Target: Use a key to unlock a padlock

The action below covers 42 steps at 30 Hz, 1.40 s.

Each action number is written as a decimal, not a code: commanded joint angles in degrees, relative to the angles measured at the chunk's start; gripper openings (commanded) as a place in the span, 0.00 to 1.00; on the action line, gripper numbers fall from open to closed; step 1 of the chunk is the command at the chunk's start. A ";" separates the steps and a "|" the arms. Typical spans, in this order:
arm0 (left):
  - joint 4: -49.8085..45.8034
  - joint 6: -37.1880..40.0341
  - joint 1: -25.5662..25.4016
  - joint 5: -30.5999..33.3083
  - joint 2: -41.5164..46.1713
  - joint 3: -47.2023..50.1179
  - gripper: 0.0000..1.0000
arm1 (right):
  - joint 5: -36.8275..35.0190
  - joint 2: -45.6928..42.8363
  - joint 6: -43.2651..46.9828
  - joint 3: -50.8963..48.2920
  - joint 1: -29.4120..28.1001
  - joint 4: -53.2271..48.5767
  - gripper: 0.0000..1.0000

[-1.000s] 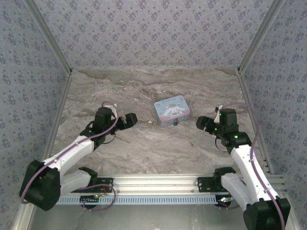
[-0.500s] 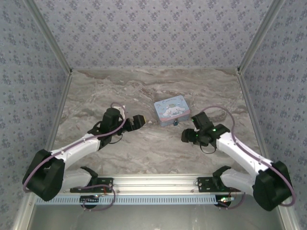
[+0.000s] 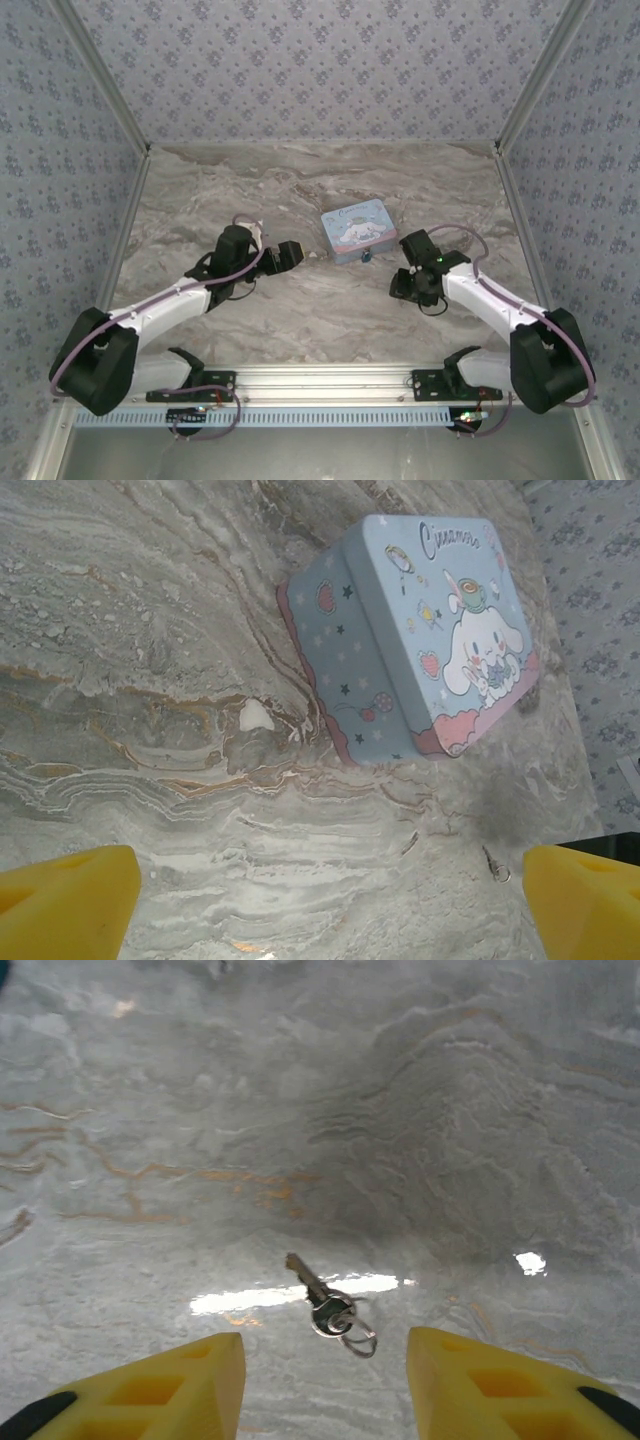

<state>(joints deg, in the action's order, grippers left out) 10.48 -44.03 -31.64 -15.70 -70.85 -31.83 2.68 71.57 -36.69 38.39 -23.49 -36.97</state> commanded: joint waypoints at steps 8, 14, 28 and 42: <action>-0.63 0.21 -0.31 -0.36 -1.69 -3.93 0.99 | 5.94 4.40 5.09 -2.18 3.38 2.25 0.36; -1.25 0.10 -0.41 -0.20 -2.27 -4.42 0.98 | 5.67 5.93 5.49 -2.27 3.63 2.25 0.31; -1.78 0.43 -0.52 -0.07 -2.67 -4.64 0.99 | 5.00 8.13 4.36 -2.74 3.06 3.88 0.23; -3.48 2.03 -0.45 1.02 -1.41 -4.16 0.99 | 3.45 13.93 1.94 -0.25 -1.79 4.25 0.02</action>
<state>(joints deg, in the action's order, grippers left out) 8.36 -43.62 -31.64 -15.44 -73.28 -34.89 2.48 81.76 -33.65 40.29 -23.83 -37.58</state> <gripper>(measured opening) 0.990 0.055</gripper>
